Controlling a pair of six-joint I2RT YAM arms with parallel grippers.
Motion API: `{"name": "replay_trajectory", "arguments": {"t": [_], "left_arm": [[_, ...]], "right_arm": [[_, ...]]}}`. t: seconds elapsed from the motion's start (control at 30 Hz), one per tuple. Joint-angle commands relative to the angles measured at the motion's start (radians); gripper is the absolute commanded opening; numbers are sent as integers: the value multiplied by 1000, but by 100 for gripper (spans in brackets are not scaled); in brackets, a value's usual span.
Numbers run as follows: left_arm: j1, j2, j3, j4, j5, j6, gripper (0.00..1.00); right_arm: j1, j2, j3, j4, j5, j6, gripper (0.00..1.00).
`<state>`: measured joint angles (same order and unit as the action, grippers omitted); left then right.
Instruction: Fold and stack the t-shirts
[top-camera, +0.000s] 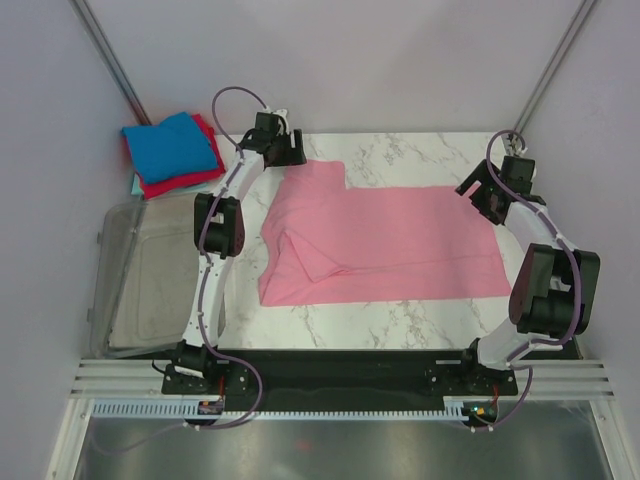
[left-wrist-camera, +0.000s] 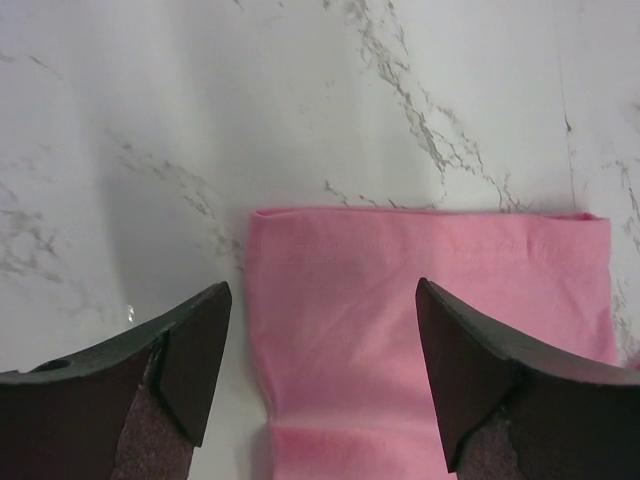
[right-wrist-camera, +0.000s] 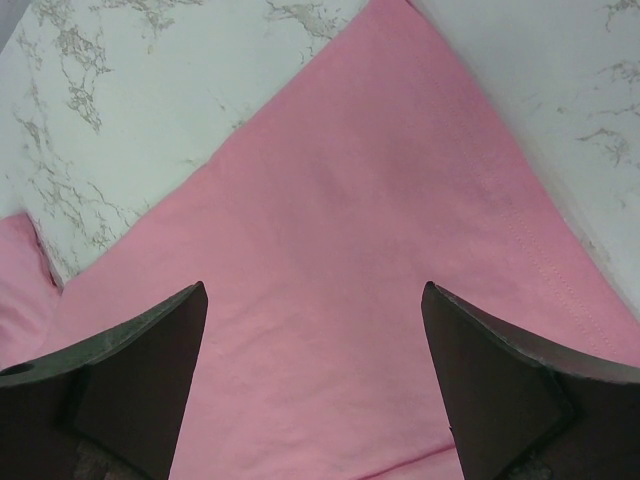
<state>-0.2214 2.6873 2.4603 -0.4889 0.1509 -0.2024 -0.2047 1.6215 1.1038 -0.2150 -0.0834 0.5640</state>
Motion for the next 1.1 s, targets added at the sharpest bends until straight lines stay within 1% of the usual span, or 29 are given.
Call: {"name": "replay_trajectory", "arguments": {"t": [0.0,0.03,0.1,0.17,0.2,0.27,0.3,0.33,0.37,0.4,0.43,0.53,0.6,0.63,0.7,0.73,0.77,0.8,0.9,1.07], "left_arm": [[-9,25,37,-82,127,-60,81],[-9,26,45,-127,150,-64,80],[-9,20,26,-137,156,-72,78],[-9,28,32,-139,168,-74,70],[-9,34,40,-137,176,-75,59],[-9,57,63,-134,193,-84,52],[-7,63,71,-135,205,-95,42],[-7,63,72,-131,202,-97,38],[-7,60,71,-125,199,-100,31],[-6,60,69,-108,199,-103,11],[-4,54,62,-99,197,-106,3],[-1,34,31,-53,194,-114,2],[2,0,-29,-2,200,-111,2],[4,-12,-64,12,213,-114,2],[5,-43,-93,44,223,-121,2],[5,-50,-119,73,233,-124,2],[7,-61,-127,82,239,-129,2],[7,-63,-133,91,255,-130,2],[7,-61,-135,99,271,-135,2],[8,-60,-133,108,296,-140,2]], "right_arm": [[4,-11,5,37,-16,7,96],[5,-14,4,39,-16,5,96],[5,-28,1,35,-22,11,96],[4,-37,-10,37,-27,11,96],[5,-40,-13,37,-24,13,96],[4,-41,-24,39,-19,13,96],[5,-38,-30,42,-16,14,96],[5,-37,-33,48,-16,16,96],[7,-25,-39,61,-18,16,96],[4,-14,-36,65,-13,11,96],[5,-2,-21,63,-6,7,96],[5,64,28,45,26,-26,95],[5,109,86,20,57,-45,94],[4,123,125,13,104,-62,93],[2,176,168,2,154,-79,90],[-1,198,216,-12,184,-88,89],[-4,248,244,-18,189,-93,85],[-4,271,295,-20,192,-96,83],[-4,363,369,-27,221,-104,77],[-4,541,562,-75,281,-134,70]]}}
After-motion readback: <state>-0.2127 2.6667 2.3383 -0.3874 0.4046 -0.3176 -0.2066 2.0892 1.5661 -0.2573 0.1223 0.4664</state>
